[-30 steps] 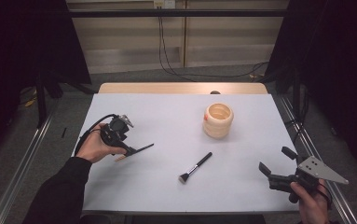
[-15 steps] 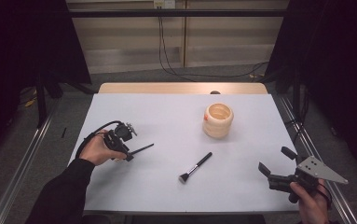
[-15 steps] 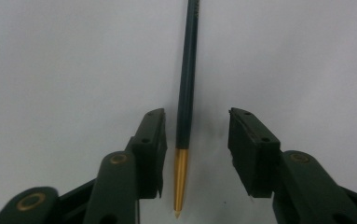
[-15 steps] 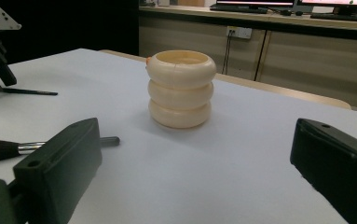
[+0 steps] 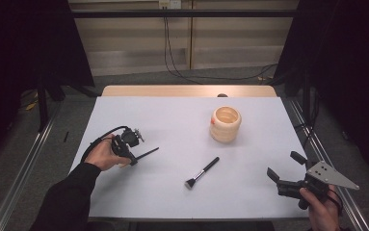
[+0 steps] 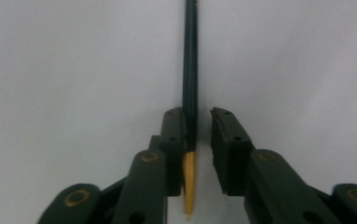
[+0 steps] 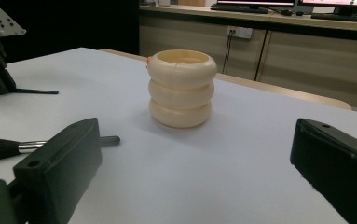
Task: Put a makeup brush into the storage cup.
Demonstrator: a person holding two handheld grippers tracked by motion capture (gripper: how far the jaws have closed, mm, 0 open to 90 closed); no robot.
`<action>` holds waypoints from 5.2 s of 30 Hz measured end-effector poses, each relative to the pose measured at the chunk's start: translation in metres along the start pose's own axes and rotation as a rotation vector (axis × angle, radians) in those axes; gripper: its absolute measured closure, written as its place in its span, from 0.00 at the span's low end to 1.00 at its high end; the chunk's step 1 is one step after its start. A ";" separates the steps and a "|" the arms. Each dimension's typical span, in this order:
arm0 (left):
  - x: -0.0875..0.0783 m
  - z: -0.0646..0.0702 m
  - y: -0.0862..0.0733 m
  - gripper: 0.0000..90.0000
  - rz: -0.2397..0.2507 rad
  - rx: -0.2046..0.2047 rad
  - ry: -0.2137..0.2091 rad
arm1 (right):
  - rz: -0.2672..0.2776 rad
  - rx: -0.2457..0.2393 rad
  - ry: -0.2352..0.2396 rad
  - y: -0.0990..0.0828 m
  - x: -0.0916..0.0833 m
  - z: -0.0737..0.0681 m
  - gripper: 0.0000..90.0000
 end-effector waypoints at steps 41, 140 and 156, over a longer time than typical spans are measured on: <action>-0.008 -0.005 -0.008 0.93 0.114 -0.072 -0.023 | -0.003 0.005 -0.026 0.000 0.000 0.001 0.02; -0.060 0.108 0.019 0.93 1.043 -0.062 -0.036 | 0.007 0.030 -0.005 0.001 -0.001 0.002 0.02; -0.051 0.131 0.041 0.93 0.956 0.006 -0.090 | 0.009 0.029 -0.005 0.001 -0.001 0.001 0.02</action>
Point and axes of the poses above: each handheld gripper's, and its own axes: x roughly forward along the jaws, y roughly out of its top, z roughly to its right, the point moved 1 cm from there along x, roughly forward along the jaws, and after that the axes turned 13 degrees about z, right-handed, at the moved point
